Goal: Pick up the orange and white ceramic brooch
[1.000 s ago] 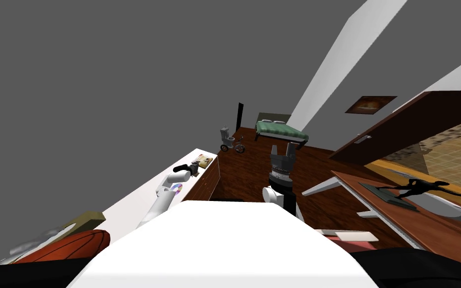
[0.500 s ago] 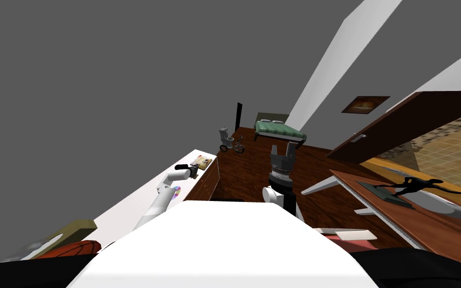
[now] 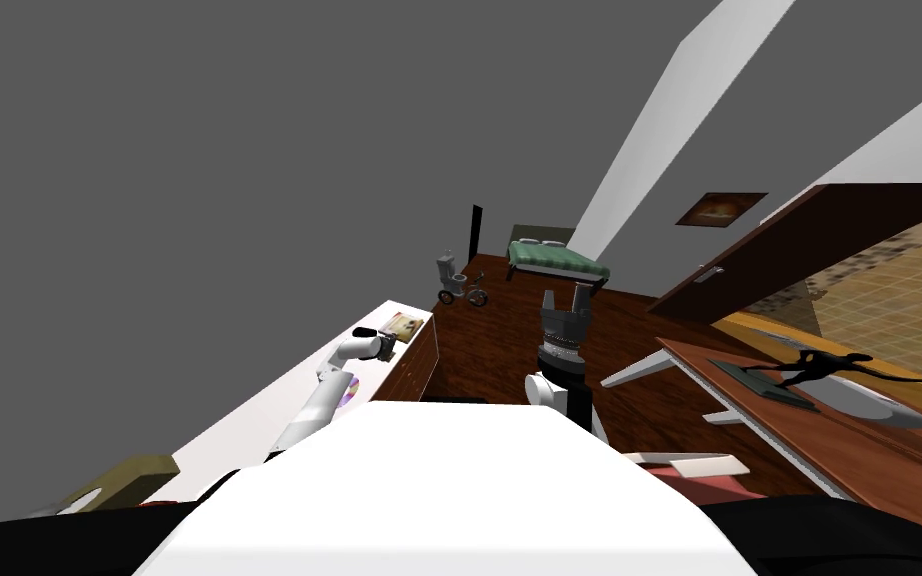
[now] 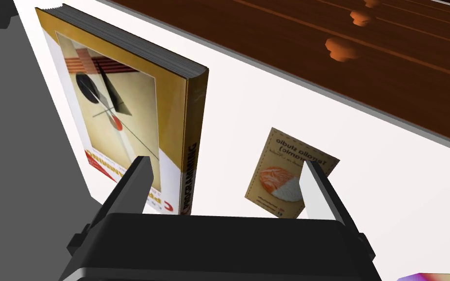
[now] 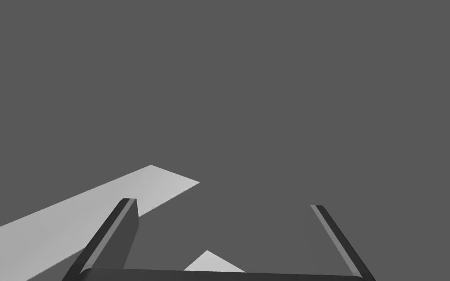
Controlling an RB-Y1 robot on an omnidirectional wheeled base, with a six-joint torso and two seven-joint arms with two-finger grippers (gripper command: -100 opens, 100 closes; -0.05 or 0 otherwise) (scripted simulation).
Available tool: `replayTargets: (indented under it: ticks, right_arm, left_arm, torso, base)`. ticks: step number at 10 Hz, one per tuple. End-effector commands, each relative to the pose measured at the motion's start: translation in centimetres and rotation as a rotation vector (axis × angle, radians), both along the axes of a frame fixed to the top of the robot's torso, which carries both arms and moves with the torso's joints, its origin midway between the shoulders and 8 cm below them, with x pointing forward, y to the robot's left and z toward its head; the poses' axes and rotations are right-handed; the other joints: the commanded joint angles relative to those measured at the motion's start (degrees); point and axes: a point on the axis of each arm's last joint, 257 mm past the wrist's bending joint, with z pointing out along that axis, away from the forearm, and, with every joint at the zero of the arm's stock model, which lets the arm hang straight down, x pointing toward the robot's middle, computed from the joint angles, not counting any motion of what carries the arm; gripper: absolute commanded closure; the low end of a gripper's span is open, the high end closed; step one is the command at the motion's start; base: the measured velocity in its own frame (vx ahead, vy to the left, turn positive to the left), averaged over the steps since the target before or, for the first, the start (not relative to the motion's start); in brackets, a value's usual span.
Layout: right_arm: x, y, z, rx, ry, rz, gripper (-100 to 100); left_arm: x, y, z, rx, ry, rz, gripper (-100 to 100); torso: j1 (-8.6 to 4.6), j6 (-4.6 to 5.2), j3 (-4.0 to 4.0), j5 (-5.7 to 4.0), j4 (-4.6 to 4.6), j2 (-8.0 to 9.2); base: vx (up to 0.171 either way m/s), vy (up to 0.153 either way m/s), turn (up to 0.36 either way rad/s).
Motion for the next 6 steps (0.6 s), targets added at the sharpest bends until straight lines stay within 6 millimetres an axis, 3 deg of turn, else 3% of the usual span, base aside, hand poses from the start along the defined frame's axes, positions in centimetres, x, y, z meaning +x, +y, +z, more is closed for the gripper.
replayTargets:
  ticks: [1, 6]
  right_arm:
    - [0.0, 0.0, 0.0, 0.0, 0.0, 0.0, 0]
    - [0.0, 0.0, 0.0, 0.0, 0.0, 0.0, 0]
  left_arm:
    - [-0.9, 0.3, -0.8, 0.002, 0.062, -0.012, -100]
    - [-3.3, 1.3, -2.4, 0.005, 0.208, -0.038, -100]
  torso:
    - [0.0, 0.0, 0.0, 0.0, 0.0, 0.0]
    - [0.03, 0.01, 0.0, 0.0, 0.0, 0.0]
  base:
    - [0.023, 0.018, -0.039]
    - [0.023, 0.026, -0.045]
